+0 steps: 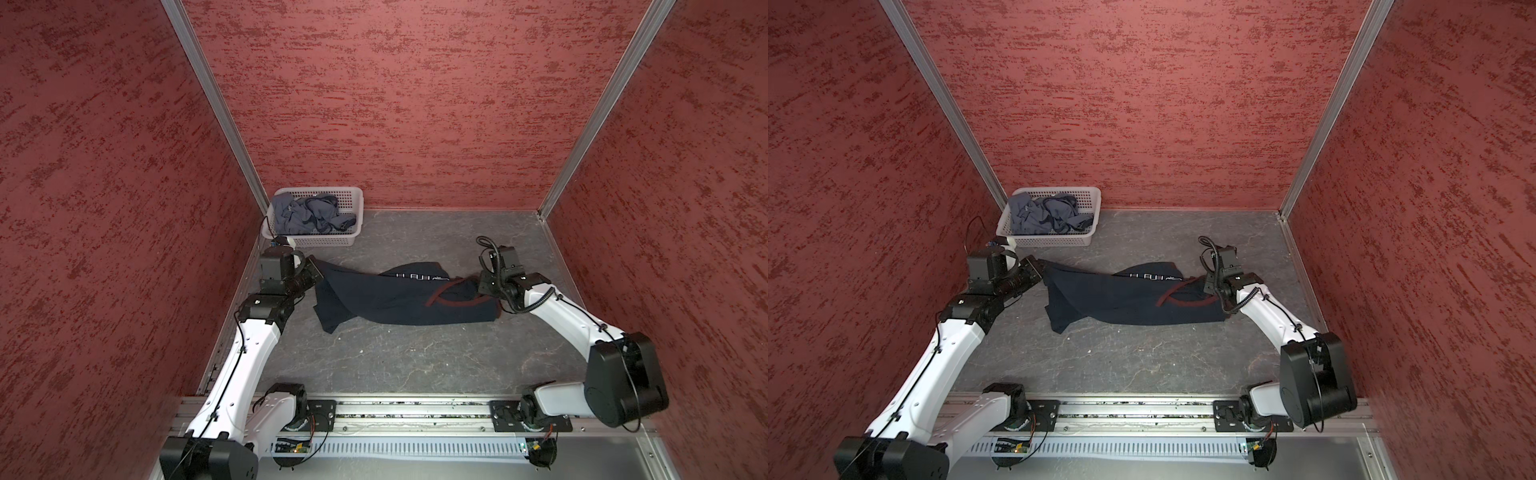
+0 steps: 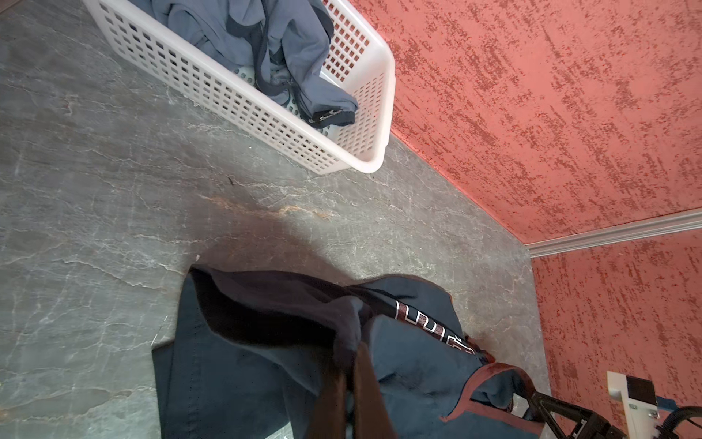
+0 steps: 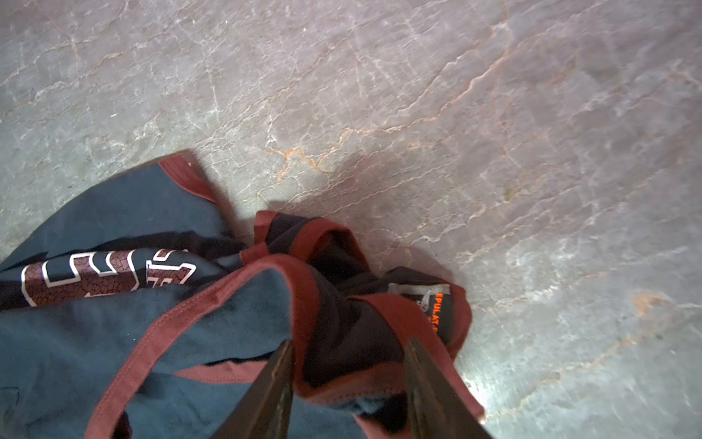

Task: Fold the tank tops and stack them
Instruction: 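Lift the tank top with both grippers, pull it taut, and lay it flat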

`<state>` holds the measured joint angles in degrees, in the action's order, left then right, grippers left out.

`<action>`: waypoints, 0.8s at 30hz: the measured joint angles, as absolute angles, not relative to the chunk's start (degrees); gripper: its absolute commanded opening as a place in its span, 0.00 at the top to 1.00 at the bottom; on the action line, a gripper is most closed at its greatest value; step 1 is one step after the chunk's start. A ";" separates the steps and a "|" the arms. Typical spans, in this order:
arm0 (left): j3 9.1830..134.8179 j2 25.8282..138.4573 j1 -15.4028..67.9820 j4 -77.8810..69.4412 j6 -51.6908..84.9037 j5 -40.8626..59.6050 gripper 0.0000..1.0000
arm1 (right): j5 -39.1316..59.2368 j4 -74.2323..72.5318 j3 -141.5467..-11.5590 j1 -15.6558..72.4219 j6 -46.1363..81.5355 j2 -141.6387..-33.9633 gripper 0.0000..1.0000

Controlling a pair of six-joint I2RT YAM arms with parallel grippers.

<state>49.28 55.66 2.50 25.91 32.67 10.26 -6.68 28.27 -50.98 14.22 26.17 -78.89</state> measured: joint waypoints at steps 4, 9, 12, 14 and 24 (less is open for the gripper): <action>49.04 56.14 2.39 25.41 32.73 10.57 1.00 | -8.01 30.52 -50.98 14.39 26.83 -77.89 0.48; 48.86 56.80 2.24 25.19 32.73 10.70 1.00 | -8.21 32.45 -51.00 15.62 27.44 -77.80 0.36; 48.75 56.80 2.20 25.08 32.73 10.90 1.00 | -7.49 32.88 -51.00 16.43 27.55 -77.65 0.31; 48.60 56.80 2.20 24.80 32.73 11.00 1.00 | -6.61 32.91 -51.00 16.60 27.57 -77.06 0.30; 48.53 56.86 1.87 24.40 32.73 11.62 1.00 | -3.42 35.35 -51.94 16.69 27.66 -73.41 0.27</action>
